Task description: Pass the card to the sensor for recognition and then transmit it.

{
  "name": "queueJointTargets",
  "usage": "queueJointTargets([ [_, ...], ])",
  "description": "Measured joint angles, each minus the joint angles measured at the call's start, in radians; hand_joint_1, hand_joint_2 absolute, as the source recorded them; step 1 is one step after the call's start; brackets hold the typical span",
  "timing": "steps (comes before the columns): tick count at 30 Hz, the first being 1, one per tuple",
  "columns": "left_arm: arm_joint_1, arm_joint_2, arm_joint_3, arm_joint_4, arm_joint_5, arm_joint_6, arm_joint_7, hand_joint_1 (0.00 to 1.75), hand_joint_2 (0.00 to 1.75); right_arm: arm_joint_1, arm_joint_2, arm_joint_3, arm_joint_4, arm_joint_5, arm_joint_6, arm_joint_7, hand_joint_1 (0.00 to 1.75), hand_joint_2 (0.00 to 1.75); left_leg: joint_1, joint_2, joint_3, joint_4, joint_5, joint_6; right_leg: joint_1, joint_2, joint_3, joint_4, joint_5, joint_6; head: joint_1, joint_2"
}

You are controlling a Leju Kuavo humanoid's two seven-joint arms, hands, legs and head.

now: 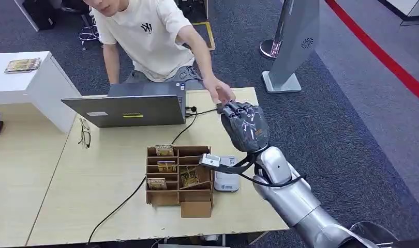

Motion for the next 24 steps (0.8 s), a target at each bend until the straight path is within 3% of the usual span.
queueJointTargets([
  [10, 0.0, -0.002, 0.0, 0.0, 0.005, 0.0, 0.0, 0.0, 0.0, 0.027, 0.006, -0.019, -0.013, -0.094, 0.006, -0.02, 1.75, 1.75, 0.0, 0.0, 0.0, 0.0, 0.0, 0.0, 0.0, 0.0, 0.0, 0.0, 0.0, 0.0, 0.0, 0.0],
  [19, 0.006, -0.043, 0.004, -0.021, 0.047, -0.002, -0.002, 0.0, 0.0, 0.181, 0.053, -0.141, -0.204, -0.581, 0.159, -0.131, 1.75, 1.75, 0.0, -0.001, -0.001, 0.0, -0.001, 0.0, 0.0, -0.001, 0.0, 0.0, 0.0, 0.0, 0.0, 0.0],
  [24, 0.01, -0.077, 0.022, -0.05, 0.075, -0.002, -0.002, 0.0, 0.0, 0.284, 0.069, -0.224, -0.32, -0.754, 0.209, -0.158, 1.75, 1.75, 0.0, -0.001, 0.0, 0.0, -0.001, 0.0, 0.0, -0.001, 0.0, 0.0, -0.001, 0.0, 0.0, 0.0],
])
